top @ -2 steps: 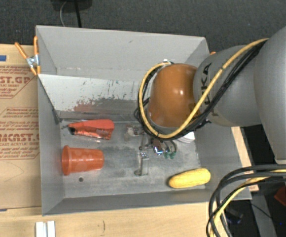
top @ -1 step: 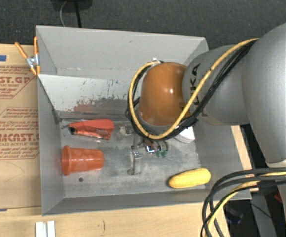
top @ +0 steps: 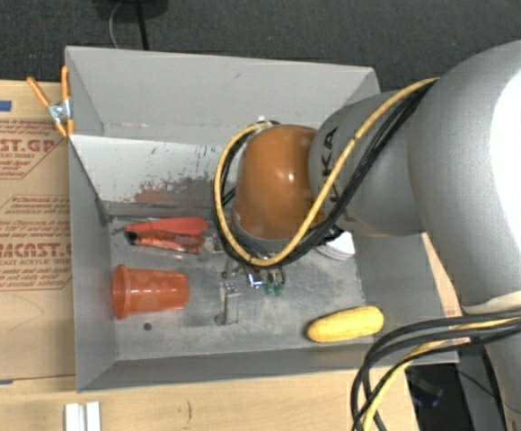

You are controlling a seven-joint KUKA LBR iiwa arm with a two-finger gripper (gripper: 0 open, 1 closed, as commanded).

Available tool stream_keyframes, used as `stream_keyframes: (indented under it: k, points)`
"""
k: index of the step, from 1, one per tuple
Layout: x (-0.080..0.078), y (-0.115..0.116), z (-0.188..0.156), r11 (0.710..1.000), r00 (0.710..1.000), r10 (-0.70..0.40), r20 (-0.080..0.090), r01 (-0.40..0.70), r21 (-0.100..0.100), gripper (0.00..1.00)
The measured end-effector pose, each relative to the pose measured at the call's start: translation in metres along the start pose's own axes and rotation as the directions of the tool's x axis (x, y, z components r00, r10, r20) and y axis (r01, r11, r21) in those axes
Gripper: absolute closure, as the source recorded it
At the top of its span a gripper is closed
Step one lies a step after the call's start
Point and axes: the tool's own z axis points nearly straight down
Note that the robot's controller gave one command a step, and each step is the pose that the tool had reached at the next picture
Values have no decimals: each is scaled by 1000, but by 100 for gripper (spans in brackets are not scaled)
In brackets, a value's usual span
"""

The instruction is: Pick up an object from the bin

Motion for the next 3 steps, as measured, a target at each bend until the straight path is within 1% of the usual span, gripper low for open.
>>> stream_keyframes:
  k: [1,2,3]
  points:
    - [-6,27,26,973,973,-231,-1,231,2,0]
    - [-25,52,35,979,979,-205,0,205,-1,0]
    - [-20,112,38,901,901,-435,-3,435,5,100]
